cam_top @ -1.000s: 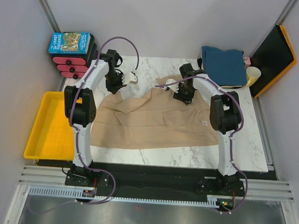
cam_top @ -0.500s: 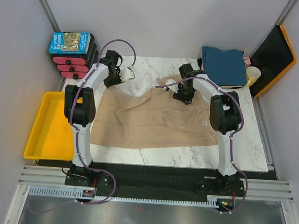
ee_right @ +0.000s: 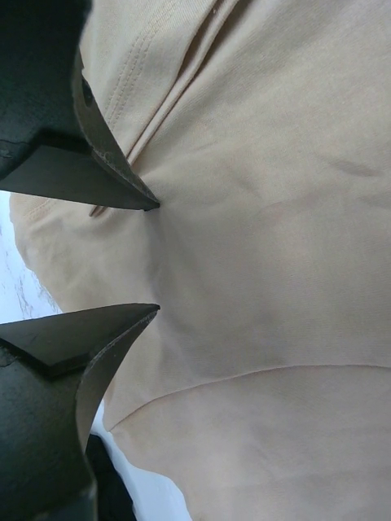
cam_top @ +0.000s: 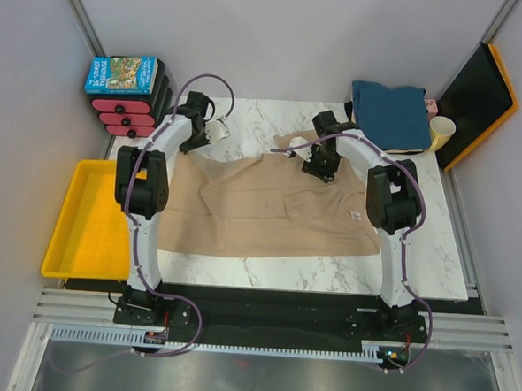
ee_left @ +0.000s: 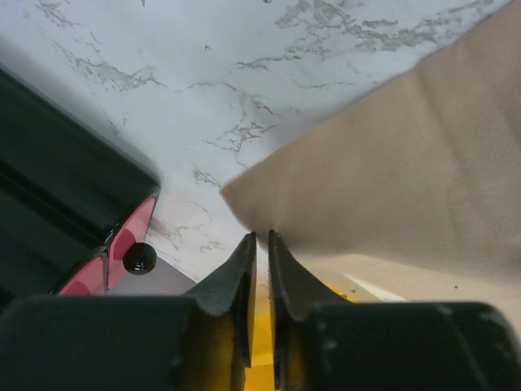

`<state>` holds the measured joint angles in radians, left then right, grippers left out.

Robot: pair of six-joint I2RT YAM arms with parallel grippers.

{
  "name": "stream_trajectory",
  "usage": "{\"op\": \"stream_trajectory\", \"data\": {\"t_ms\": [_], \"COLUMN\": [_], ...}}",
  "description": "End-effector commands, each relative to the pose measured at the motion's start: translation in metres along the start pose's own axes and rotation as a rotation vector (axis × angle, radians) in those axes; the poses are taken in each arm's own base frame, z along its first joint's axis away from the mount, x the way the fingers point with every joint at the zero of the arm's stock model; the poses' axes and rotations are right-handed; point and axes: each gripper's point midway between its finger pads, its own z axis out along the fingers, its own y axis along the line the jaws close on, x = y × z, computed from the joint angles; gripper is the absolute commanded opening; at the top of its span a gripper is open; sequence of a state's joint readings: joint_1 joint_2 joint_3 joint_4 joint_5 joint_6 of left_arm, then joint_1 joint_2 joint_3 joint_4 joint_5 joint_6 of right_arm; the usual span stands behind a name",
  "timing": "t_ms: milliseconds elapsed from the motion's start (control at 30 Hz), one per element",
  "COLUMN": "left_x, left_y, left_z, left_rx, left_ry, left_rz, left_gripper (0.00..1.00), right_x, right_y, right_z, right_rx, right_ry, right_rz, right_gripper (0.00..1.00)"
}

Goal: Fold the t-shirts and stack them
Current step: Grap the side of the flattened tshirt furthest away from the robot with both arms

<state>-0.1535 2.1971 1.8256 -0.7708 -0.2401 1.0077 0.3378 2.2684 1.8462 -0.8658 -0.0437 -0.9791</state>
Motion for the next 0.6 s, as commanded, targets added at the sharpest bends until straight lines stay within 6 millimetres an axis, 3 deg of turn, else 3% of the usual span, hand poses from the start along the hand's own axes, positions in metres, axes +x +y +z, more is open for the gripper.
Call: {"op": "stream_trajectory", "data": {"t_ms": [0,100,167,233,367,500,533,567], "left_x": [-0.001,-0.007,-0.016,-0.027,-0.053,-0.06,-0.067,-0.068], "left_y": [0.016,0.017,0.019,0.021,0.007,-0.006,0.008,0.009], "left_z": [0.0,-0.002,-0.005,-0.009,-0.004,0.006,-0.002,-0.002], "left_rx": [-0.08,-0.073,-0.062,-0.047,0.059,0.173,0.155,0.175], "left_ry": [0.007,-0.026,-0.078,-0.137,-0.305,-0.391,-0.418,-0.43], "left_rz": [-0.071,-0.068,-0.067,-0.057,0.117,0.286,0.3,0.324], "left_gripper": [0.33,0.58,0.67,0.68,0.63,0.56,0.56,0.56], "right_x": [0.006,0.006,0.006,0.006,0.005,0.004,0.006,0.005], "right_y": [0.019,0.02,0.021,0.022,0.021,0.018,0.018,0.018], "right_z": [0.021,0.021,0.021,0.021,0.022,0.019,0.018,0.016], "right_rx": [-0.062,-0.063,-0.066,-0.069,-0.068,-0.058,-0.054,-0.049], "right_ry": [0.014,0.013,0.014,0.012,0.009,0.012,0.017,0.017], "right_rz": [0.027,0.032,0.032,0.035,0.029,0.016,0.014,0.01], "right_gripper": [0.58,0.59,0.59,0.59,0.59,0.59,0.59,0.59]}}
